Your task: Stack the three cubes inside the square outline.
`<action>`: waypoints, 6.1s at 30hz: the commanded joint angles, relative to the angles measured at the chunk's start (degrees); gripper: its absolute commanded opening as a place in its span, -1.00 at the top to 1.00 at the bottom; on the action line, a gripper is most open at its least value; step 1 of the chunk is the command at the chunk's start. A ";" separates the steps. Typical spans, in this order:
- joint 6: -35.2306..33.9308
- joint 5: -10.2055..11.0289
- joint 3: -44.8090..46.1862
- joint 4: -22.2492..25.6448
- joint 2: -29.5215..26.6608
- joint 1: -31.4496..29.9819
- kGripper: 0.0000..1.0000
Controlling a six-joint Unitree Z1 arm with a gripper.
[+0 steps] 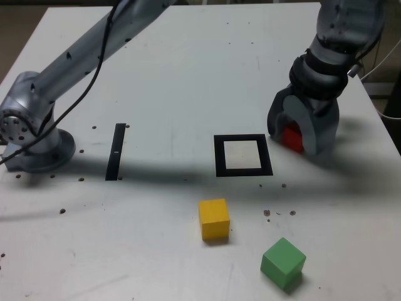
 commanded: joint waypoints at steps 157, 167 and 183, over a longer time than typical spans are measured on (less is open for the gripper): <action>-56.76 -12.51 46.82 -16.05 -34.36 -18.58 -0.99; -61.90 -15.05 45.70 -16.46 -32.36 -25.59 -0.98; -70.49 -16.84 42.96 -13.89 -29.59 -26.96 -0.98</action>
